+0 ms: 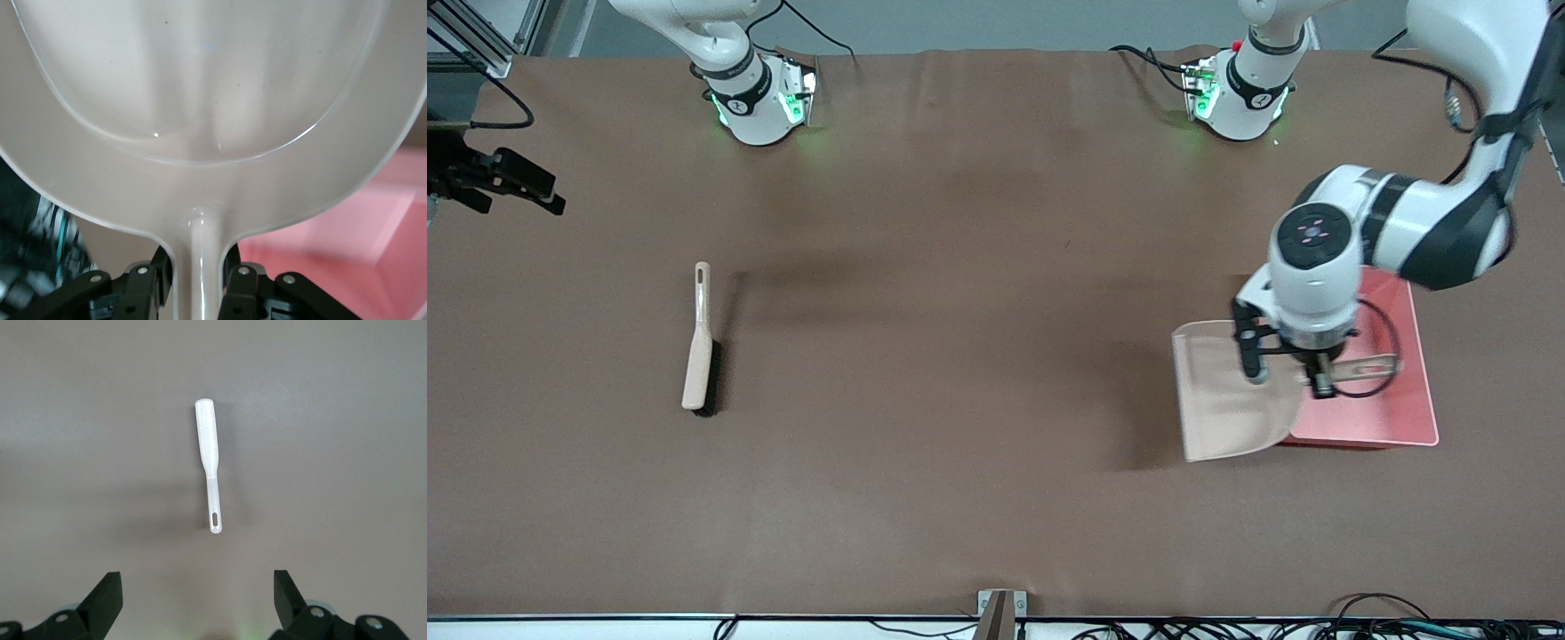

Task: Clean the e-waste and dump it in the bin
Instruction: 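Set the dustpan back on the table while the right gripper releases the brush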

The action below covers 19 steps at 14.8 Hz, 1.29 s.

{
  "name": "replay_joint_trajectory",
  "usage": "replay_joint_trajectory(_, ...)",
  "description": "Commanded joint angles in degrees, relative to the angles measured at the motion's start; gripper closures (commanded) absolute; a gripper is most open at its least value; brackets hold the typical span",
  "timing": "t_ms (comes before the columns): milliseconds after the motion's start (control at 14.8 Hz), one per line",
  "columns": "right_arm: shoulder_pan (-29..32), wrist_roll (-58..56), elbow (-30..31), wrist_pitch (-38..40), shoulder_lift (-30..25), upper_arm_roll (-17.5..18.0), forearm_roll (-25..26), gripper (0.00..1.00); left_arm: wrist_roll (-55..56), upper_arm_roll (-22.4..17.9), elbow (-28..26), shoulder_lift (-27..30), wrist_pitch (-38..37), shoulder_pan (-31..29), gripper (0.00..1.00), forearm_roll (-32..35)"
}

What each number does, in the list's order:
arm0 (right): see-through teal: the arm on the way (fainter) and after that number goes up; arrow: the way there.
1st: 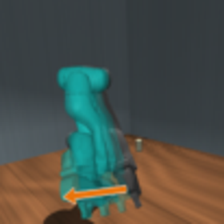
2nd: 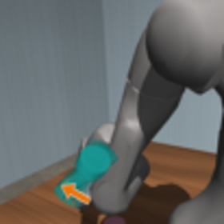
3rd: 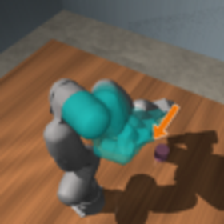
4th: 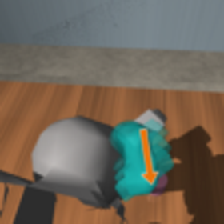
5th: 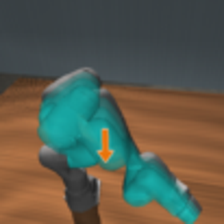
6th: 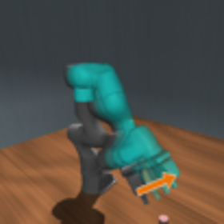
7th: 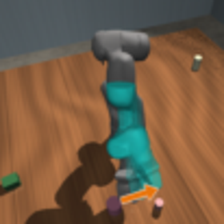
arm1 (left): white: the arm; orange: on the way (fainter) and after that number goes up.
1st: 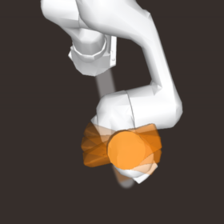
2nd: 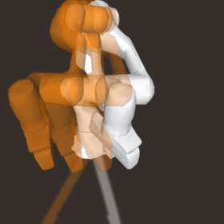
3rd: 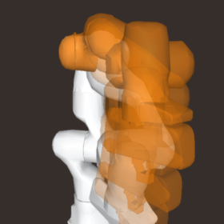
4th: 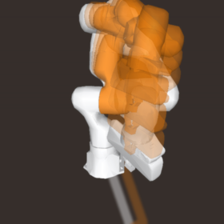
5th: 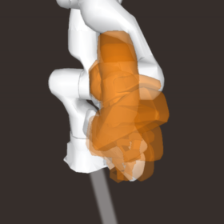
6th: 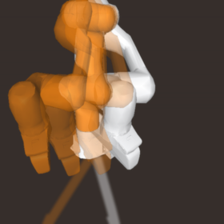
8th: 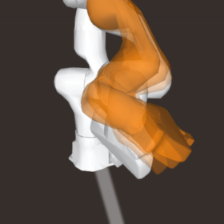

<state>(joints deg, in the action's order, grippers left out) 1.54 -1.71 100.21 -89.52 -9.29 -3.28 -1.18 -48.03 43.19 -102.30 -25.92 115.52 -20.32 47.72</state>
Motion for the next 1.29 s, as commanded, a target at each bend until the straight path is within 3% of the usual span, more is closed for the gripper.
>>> replay_joint_trajectory(0,0.7,1.1,-2.2,-0.3,0.8,0.7,0.6,0.00,-0.8,0.4,5.5,-8.4,-0.2,3.0,0.99,-1.2)
replay_joint_trajectory(203,0.2,0.3,-2.5,1.7,2.2,0.8,0.8,0.00,-0.2,0.4,6.6,-13.0,0.8,7.0,0.99,-1.1)
replay_joint_trajectory(1220,-1.3,0.6,-4.0,-0.5,2.4,1.1,0.7,0.00,15.1,-0.7,2.2,-16.4,0.8,15.9,0.98,3.5)
